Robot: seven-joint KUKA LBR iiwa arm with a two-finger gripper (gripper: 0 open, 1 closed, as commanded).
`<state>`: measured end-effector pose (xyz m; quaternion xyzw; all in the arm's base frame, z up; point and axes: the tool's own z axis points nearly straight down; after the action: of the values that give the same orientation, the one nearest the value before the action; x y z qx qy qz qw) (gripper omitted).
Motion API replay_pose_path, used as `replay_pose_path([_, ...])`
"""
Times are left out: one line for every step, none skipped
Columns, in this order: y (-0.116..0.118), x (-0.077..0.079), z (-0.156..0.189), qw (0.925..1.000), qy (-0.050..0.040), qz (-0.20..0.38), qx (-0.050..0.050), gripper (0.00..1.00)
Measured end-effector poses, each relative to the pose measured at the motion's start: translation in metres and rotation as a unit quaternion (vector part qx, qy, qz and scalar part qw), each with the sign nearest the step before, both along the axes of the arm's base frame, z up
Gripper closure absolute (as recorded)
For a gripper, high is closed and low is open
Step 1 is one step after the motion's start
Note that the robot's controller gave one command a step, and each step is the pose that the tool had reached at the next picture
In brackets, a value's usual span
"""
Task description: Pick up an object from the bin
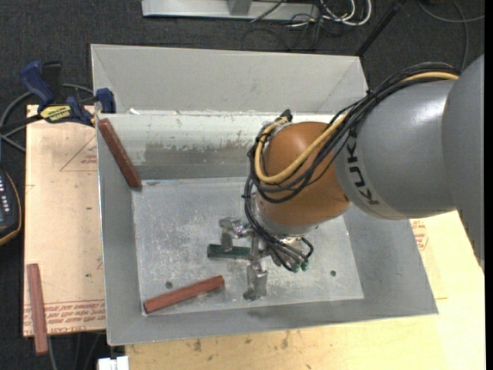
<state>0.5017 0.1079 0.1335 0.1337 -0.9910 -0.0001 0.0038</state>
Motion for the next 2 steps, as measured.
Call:
replay_pose_path([0.0263,0.0472,-0.0658,0.9987,-0.0029,-0.051,0.001,0.00])
replay_pose_path([0.0252,0.0489,-0.0615,0.9985,-0.0061,-0.054,0.002,1.00])
